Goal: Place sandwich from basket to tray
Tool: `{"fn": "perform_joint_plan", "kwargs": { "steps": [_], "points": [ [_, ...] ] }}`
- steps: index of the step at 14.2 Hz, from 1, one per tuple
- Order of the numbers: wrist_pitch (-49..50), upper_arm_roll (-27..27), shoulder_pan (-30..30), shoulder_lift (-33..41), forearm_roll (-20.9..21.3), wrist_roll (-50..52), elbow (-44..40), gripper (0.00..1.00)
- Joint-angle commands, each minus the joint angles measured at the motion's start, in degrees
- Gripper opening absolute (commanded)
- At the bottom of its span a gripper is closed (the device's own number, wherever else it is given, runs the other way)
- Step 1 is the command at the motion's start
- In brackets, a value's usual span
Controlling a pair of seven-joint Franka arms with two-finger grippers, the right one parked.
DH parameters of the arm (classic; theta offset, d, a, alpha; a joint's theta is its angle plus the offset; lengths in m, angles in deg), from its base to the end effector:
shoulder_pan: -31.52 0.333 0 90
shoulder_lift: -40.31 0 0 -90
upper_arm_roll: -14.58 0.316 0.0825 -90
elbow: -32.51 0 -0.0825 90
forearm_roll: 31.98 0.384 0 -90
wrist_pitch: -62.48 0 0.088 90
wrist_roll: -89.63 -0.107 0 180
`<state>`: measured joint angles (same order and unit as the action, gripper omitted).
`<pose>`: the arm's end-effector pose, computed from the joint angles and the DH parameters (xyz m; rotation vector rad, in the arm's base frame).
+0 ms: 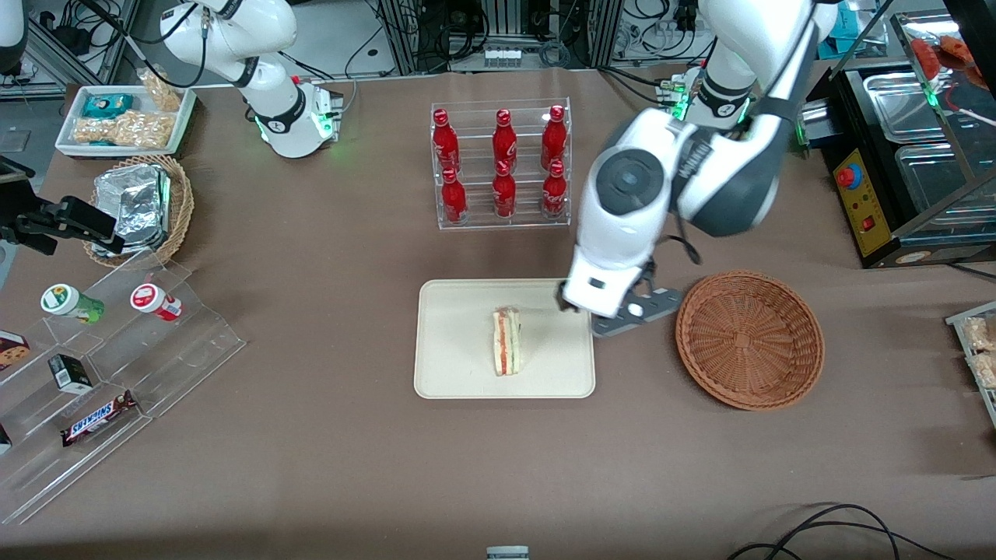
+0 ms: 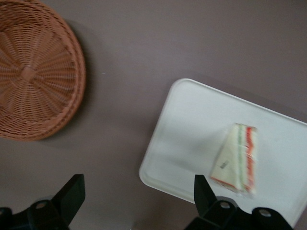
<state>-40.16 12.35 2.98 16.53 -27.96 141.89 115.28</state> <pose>0.5851 -0.3368 0.4461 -3.0080 -0.5476 0.0249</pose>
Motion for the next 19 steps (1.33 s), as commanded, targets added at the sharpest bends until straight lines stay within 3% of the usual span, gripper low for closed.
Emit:
{"fn": "perform_joint_plan", "kwargs": {
  "steps": [1,7,10,14,19],
  "points": [
    [-0.7,-0.6,4.2,8.5,-0.1,-3.9,9.9,1.00],
    [2.9,-0.6,14.4,19.6,-0.1,-19.8,19.9,1.00],
    [9.9,-0.6,17.5,23.7,0.0,-25.6,20.1,1.00],
    [12.9,-5.3,27.5,26.5,-0.1,-34.8,19.8,1.00],
    [10.6,-3.6,28.7,26.3,-1.2,-44.8,17.1,1.00]
  ]
}}
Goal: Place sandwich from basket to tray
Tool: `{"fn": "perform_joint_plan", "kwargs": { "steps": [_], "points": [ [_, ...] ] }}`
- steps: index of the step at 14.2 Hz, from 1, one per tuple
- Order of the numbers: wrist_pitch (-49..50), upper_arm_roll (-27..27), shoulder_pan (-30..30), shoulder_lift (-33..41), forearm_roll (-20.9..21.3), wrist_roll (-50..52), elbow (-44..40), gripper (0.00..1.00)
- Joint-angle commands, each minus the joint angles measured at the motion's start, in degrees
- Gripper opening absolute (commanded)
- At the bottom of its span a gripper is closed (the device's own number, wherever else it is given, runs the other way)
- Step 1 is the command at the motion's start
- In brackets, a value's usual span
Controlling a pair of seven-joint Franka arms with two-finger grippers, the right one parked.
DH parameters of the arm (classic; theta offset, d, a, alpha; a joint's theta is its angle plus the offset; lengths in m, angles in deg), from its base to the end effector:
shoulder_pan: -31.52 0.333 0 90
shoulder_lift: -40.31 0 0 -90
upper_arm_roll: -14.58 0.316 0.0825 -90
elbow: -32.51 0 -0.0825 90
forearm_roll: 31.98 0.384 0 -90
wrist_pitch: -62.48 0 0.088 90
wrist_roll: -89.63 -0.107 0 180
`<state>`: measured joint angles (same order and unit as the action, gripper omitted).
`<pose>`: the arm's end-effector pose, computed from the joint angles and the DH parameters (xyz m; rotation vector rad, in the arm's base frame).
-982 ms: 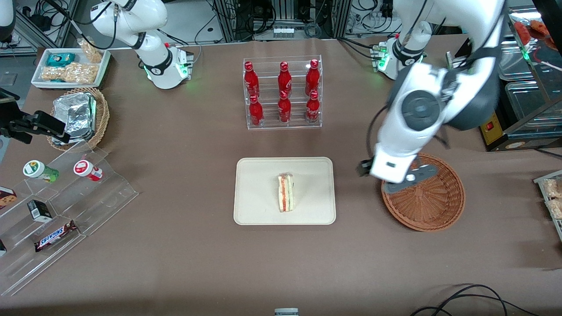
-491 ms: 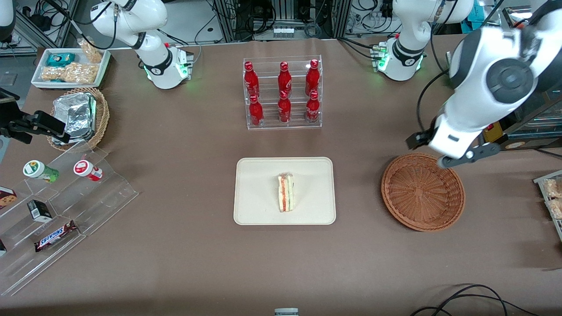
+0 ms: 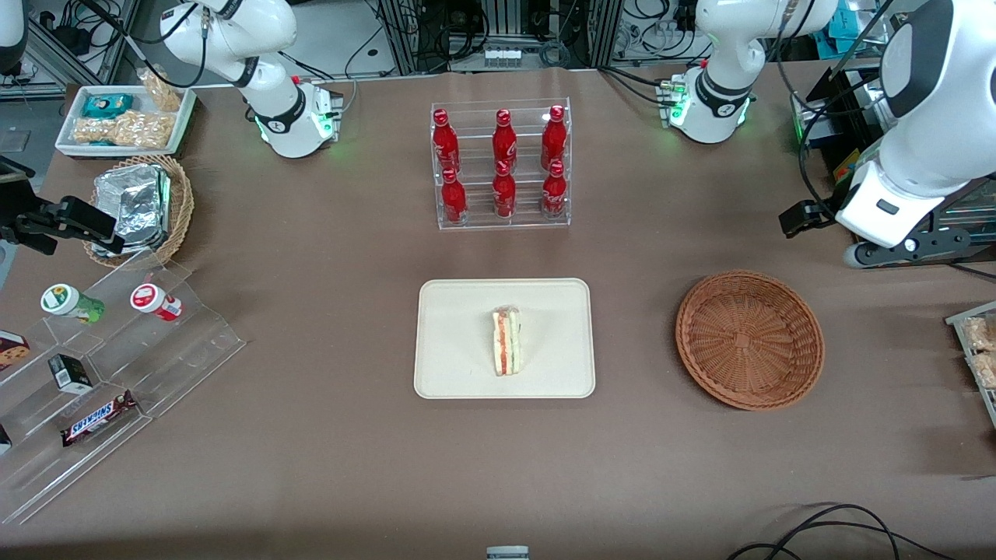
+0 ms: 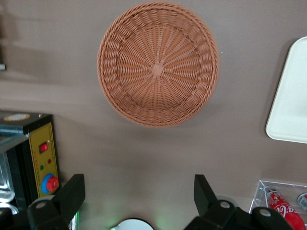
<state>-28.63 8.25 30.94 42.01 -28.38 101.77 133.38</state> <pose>0.5343 -0.0588 0.5534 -3.0443 -0.1308 0.1954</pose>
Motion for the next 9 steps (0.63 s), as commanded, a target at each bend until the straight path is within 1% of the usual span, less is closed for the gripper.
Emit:
{"fn": "perform_joint_plan", "kwargs": {
  "steps": [1,2,4,6,9],
  "points": [
    [-1.2,1.1,0.8,0.4,-1.7,-7.5,-1.9,1.00],
    [-1.4,2.1,0.8,-0.8,-2.6,-9.7,-3.9,1.00],
    [-1.4,3.7,0.8,-2.6,-2.9,-11.2,-7.7,1.00],
    [-1.4,5.1,0.8,-2.6,-2.9,-12.4,-8.1,1.00],
    [-1.5,5.3,1.5,-2.6,-3.2,-13.6,-9.2,1.00]
  ]
}}
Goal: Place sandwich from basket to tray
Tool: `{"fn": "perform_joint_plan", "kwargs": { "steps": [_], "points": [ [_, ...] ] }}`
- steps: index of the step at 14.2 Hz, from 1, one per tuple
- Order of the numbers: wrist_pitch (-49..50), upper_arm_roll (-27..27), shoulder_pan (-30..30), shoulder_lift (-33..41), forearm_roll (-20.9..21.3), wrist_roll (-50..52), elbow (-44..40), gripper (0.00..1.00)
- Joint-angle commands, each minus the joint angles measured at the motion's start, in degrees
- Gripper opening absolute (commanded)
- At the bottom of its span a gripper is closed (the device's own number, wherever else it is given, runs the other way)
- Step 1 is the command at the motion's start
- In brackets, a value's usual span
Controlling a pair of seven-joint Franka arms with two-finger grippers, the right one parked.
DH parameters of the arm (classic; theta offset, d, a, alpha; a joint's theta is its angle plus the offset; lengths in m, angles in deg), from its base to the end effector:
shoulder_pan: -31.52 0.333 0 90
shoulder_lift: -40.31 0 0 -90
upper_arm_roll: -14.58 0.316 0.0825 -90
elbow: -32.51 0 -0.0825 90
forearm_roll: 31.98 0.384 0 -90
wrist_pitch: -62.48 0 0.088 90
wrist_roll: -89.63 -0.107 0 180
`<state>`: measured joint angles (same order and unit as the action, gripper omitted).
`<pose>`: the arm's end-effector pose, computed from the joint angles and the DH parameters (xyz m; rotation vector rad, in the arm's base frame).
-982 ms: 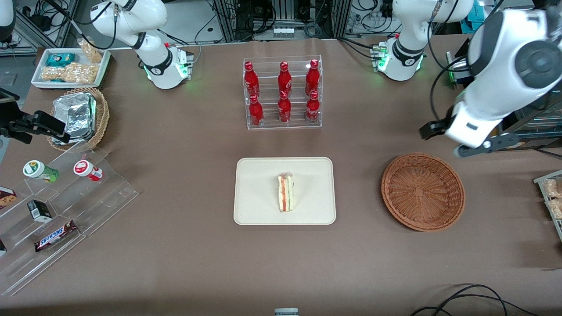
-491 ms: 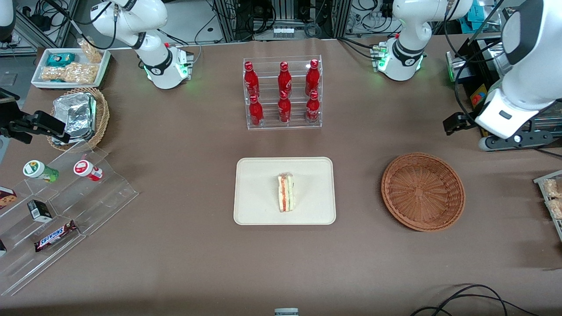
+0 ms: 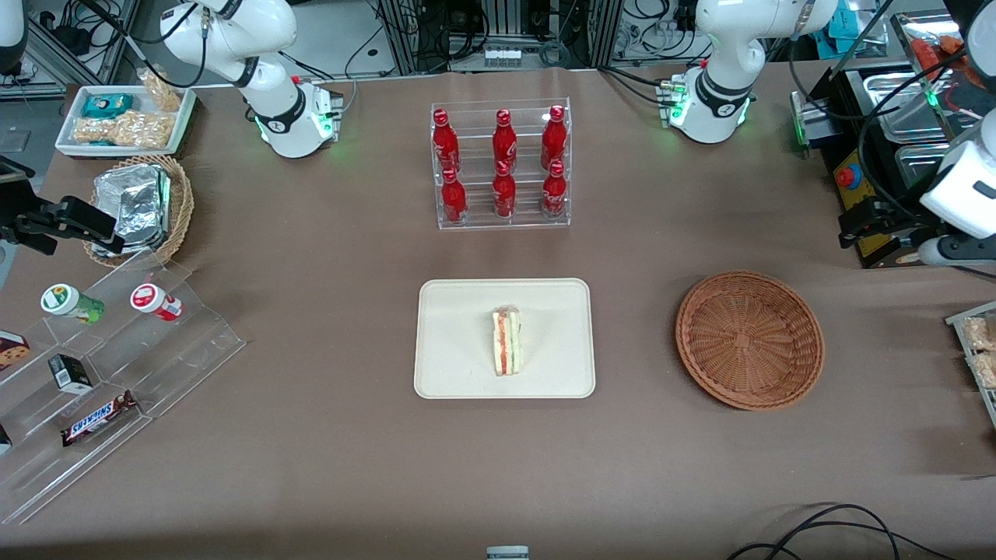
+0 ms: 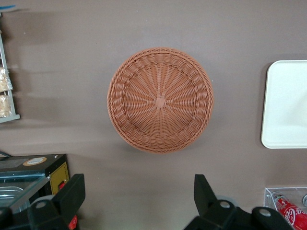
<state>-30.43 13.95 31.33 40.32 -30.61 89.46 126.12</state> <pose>0.5576 -0.0055 0.5992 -3.1175 0.0291 0.0186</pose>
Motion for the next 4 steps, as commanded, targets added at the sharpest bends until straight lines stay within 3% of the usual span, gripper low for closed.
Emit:
{"fn": "perform_joint_plan", "kwargs": {
  "steps": [1,4],
  "points": [
    [0.3,-0.4,1.2,-0.9,-0.9,-1.3,-2.1,1.00],
    [0.4,-0.4,1.2,-0.7,-3.5,-1.3,-2.4,1.00]
  ]
}}
